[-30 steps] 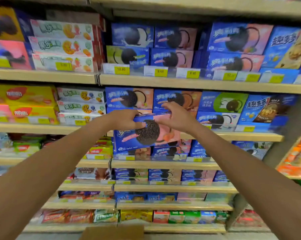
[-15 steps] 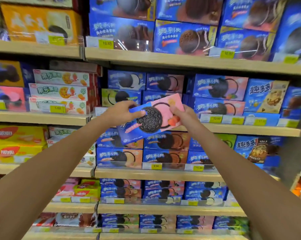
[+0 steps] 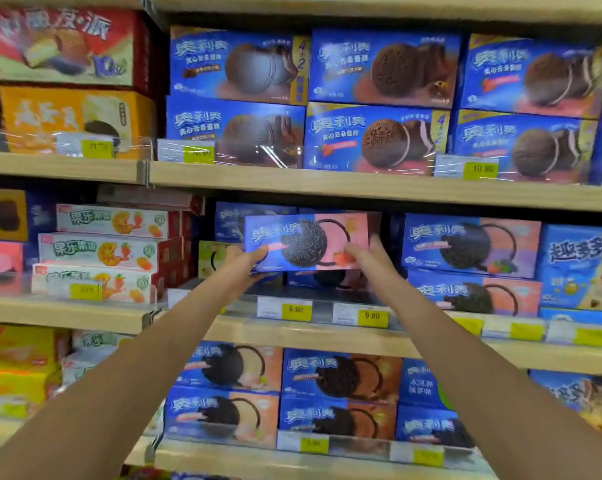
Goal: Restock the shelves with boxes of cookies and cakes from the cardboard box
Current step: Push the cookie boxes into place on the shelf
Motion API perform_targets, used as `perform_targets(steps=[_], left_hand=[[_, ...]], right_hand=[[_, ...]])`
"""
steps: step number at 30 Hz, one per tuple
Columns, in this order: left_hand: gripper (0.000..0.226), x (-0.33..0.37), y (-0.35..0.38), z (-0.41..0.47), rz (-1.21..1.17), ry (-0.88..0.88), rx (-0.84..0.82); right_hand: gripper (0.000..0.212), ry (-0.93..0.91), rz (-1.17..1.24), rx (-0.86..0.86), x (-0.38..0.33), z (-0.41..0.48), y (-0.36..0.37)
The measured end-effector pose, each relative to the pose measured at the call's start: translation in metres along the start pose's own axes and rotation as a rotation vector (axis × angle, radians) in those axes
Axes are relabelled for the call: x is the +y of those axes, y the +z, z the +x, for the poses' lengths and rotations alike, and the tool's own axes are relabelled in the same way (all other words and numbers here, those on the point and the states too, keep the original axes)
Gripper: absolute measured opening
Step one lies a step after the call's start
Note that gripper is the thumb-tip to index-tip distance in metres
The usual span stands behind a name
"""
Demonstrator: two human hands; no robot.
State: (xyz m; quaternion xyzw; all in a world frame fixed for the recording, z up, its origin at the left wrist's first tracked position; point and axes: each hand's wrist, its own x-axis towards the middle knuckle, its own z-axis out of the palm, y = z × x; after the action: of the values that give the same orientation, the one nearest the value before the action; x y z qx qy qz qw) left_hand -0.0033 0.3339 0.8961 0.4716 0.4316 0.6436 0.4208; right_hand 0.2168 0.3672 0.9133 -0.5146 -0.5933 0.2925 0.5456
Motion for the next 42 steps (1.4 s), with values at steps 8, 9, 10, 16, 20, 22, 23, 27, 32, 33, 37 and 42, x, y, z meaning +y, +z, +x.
perform_targets(steps=[8,9,10,16,20,22,23,27,32,33,37,42], left_hand=[[0.076,-0.054,-0.004,0.130,0.377,0.043,0.261],[0.087,-0.065,-0.007,0.158,0.396,0.065,0.271],[0.090,-0.065,-0.004,0.168,0.406,0.084,0.267],[0.063,-0.016,0.044,0.098,0.309,0.129,0.154],[0.039,-0.018,0.057,0.091,0.294,0.107,0.099],[0.039,-0.017,0.061,0.093,0.294,0.093,0.046],[0.040,-0.014,0.062,0.092,0.306,0.085,0.014],[0.063,-0.013,0.062,0.101,0.462,0.093,-0.047],[0.049,-0.007,0.067,0.082,0.395,0.029,-0.140],[0.050,-0.007,0.066,0.079,0.418,0.025,-0.150],[0.033,-0.002,0.069,0.069,0.385,0.036,-0.043],[0.021,0.004,0.060,0.013,0.276,0.047,-0.054]], right_hand=[[0.066,-0.104,-0.270,0.129,0.003,0.040,0.014],[0.062,-0.115,-0.250,0.154,0.005,0.046,0.014],[0.056,-0.112,-0.217,0.179,0.005,0.051,0.015],[0.039,-0.029,0.017,0.148,0.025,0.078,0.021],[0.067,-0.014,0.025,0.091,0.040,0.090,0.021],[0.065,0.002,0.032,0.120,0.035,0.087,0.016],[0.070,0.013,0.053,0.137,0.035,0.090,0.014],[0.057,0.015,0.007,0.145,0.034,0.094,0.008],[0.031,0.012,-0.188,0.031,0.035,0.089,0.006],[0.029,0.011,-0.177,0.017,0.031,0.081,0.005],[0.018,0.020,-0.026,-0.019,0.022,0.063,0.001],[0.011,0.047,0.223,-0.093,0.006,0.016,0.018]])
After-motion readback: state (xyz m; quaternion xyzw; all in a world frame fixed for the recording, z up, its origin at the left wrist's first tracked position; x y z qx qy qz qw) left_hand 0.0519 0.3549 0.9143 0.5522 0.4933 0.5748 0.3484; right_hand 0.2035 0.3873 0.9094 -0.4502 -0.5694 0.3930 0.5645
